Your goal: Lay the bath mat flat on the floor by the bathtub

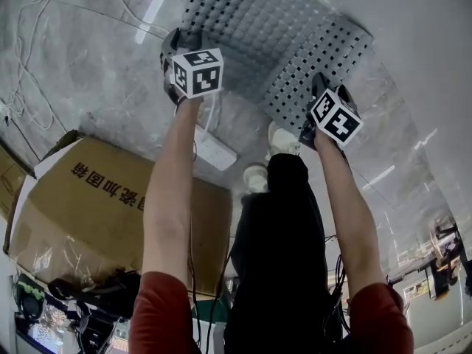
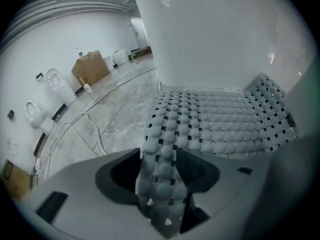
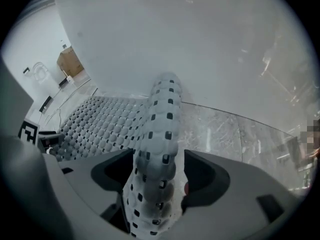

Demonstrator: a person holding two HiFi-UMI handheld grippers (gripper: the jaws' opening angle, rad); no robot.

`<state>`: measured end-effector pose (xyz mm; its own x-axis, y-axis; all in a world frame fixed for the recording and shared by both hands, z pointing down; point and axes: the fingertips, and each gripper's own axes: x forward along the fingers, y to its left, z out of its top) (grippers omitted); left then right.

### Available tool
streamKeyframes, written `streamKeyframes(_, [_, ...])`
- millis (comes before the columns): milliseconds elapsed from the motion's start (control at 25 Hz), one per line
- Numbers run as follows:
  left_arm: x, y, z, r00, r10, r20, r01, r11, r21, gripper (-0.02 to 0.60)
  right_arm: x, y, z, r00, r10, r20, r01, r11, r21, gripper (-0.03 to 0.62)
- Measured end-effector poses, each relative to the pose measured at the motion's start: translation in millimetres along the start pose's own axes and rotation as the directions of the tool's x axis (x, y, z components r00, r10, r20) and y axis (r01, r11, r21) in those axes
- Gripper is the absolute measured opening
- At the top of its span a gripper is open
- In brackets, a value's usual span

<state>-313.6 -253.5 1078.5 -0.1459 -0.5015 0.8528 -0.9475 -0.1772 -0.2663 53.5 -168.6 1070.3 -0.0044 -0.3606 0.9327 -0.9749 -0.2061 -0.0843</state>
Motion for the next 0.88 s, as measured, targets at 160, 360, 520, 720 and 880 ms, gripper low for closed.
streamKeyframes(160, [-12.2, -4.7, -5.5, 1.0, -0.018, -0.006, 0.017, 1.0, -0.026, 0.238, -8.6, -4.1, 2.1, 1.0, -0.005, 0.016, 0.004, 0.999, 0.036, 0.322])
streamKeyframes(360, [-35.3, -14.5, -0.7, 0.999, -0.045, 0.011, 0.046, 0.998, -0.038, 0.241, -25.2, -1.6, 6.3, 1.0, 0.003, 0.018, -0.004, 0.999, 0.032, 0.327])
streamKeyframes(520, [-60.8, -23.5, 8.6, 0.997, -0.074, 0.028, 0.075, 0.996, -0.057, 0.241, -45.2, 5.7, 13.1, 1.0, 0.019, 0.025, -0.02, 0.999, 0.032, 0.327])
streamKeyframes(720, [-105.6, -33.4, 32.3, 0.992, -0.109, 0.064, 0.112, 0.992, -0.056, 0.241, -81.6, 17.0, 29.9, 0.998, 0.037, 0.053, -0.038, 0.999, 0.031, 0.327])
streamKeyframes(880, [-147.4, -33.8, 52.1, 0.988, -0.131, 0.085, 0.136, 0.989, -0.056, 0.241, -119.7, 28.8, 44.2, 0.995, 0.064, 0.081, -0.066, 0.997, 0.026, 0.327])
